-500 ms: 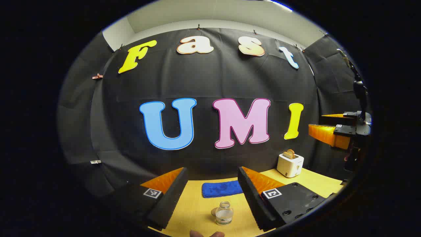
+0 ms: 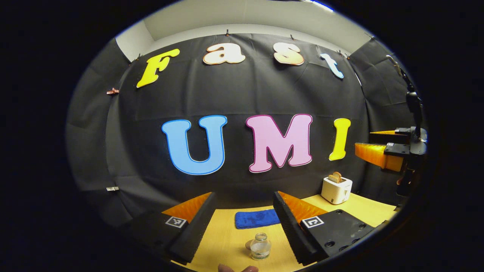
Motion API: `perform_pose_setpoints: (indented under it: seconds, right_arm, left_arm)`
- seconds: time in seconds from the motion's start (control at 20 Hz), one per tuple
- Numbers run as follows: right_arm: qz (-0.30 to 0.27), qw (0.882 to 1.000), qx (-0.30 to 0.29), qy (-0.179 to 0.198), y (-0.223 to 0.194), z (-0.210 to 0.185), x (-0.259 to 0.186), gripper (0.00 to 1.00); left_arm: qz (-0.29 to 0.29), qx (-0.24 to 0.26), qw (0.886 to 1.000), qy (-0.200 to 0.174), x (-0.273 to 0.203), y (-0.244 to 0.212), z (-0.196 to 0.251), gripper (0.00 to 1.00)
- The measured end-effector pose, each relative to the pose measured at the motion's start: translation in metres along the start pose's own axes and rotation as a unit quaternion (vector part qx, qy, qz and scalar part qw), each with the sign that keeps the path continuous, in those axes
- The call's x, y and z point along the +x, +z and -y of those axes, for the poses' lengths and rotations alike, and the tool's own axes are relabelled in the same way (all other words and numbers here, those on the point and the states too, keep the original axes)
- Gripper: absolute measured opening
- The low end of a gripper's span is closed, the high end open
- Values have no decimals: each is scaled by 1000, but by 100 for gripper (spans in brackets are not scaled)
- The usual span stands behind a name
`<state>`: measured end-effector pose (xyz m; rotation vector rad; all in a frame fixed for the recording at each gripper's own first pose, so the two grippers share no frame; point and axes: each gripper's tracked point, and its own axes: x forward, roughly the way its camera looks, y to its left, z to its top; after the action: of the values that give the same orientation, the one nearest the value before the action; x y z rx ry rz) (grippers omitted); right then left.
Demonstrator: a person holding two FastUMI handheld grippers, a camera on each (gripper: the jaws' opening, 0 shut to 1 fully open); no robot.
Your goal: Open the teacup lid with one hand, grasp the water bottle and pour water into the teacup with the other hand; after pouring, place the water bottle on the coaster and then close the teacup lid.
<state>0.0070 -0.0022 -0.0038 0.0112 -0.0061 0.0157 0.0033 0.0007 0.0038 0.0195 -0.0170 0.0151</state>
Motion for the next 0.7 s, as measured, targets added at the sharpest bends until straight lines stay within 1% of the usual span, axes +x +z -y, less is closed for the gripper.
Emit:
perform_pose_setpoints:
  seconds: [0.05, 0.2, 0.25, 0.35, 0.5, 0.7]
  right_arm:
    - [-2, 1000, -1, 1, -2, 1, 1, 97]
    - [-8, 1000, 1, 8, -10, 0, 5, 97]
    - [-13, 1000, 1, 12, -17, -2, 7, 96]
    - [-22, 1000, 0, 17, -33, -4, 11, 98]
    - [-44, 998, 12, 32, -69, -14, 19, 98]
    - [-74, 996, 11, 54, -138, -31, 29, 98]
  left_arm:
    - [0, 1, 1000, -1, 1, 0, 1, 95]
    - [-2, -1, 1000, -4, 3, -2, 4, 95]
    - [0, -2, 1000, -5, 4, -2, 5, 95]
    - [-3, 0, 1000, -5, 9, -11, 7, 94]
    - [-17, 3, 1000, -7, 17, -35, 13, 94]
    - [-37, 3, 999, -13, 26, -82, 25, 94]
